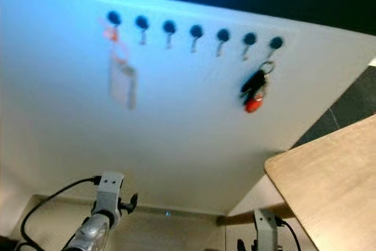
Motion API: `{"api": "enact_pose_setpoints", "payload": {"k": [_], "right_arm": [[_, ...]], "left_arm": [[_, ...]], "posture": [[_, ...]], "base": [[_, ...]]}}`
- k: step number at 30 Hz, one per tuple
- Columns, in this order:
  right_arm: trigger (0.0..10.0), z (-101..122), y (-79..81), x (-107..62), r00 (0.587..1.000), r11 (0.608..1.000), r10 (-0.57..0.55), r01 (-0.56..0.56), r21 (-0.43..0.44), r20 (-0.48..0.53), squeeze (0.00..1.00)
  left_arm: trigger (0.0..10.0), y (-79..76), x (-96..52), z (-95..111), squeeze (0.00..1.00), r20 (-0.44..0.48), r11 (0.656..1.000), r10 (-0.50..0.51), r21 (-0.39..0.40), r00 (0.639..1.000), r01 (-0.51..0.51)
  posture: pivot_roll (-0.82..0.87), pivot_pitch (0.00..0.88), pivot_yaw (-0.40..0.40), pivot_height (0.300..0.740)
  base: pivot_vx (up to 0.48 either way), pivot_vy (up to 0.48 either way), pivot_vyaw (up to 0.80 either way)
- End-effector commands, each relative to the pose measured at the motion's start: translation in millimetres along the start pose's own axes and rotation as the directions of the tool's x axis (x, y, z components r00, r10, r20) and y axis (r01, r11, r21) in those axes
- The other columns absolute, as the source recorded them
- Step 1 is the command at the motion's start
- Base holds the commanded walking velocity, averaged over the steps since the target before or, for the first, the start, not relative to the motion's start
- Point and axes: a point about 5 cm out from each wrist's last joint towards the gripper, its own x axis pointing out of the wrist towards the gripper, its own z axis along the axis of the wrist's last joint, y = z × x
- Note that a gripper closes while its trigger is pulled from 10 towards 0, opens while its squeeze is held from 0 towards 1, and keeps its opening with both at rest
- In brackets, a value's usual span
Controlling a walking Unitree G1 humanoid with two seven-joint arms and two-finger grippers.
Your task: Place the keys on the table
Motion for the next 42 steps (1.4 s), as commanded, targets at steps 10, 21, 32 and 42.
{"api": "enact_pose_setpoints", "payload": {"k": [10,21,32,42], "right_arm": [[10.0,71,29.1,4.4,0.91,0.893,0.241,-0.072,-0.443,0.338,0.0],[10.0,168,38.6,-69.0,0.409,0.955,0.188,0.135,-0.263,0.893,0.0],[10.0,197,28.3,-140.7,0.166,0.979,0.007,0.2,-0.04,0.986,0.0],[10.0,221,22.6,-166.4,0.076,0.973,-0.082,0.221,0.063,0.994,0.7]], "left_arm": [[10.0,8.0,4.6,19,0.0,0.076,0.994,-0.022,0.106,0.997,0.014],[10.0,4.2,-15.3,83,0.0,0.536,0.993,-0.12,0.072,0.835,0.096],[10.0,-44.8,-68.9,146,0.0,0.714,0.886,-0.447,0.269,0.54,0.377],[10.0,-68.1,-91.4,164,0.0,0.701,0.815,-0.561,0.374,0.439,0.443]], "posture": [[0.07,0.035,-0.083,0.74],[0.07,0.058,-0.081,0.74],[0.06,0.068,-0.074,0.74],[0.05,0.068,-0.057,0.74]], "base": [[0.0,0.0,0.0],[0.0,0.0,0.0],[0.0,0.0,0.0],[0.0,0.0,0.0]]}}
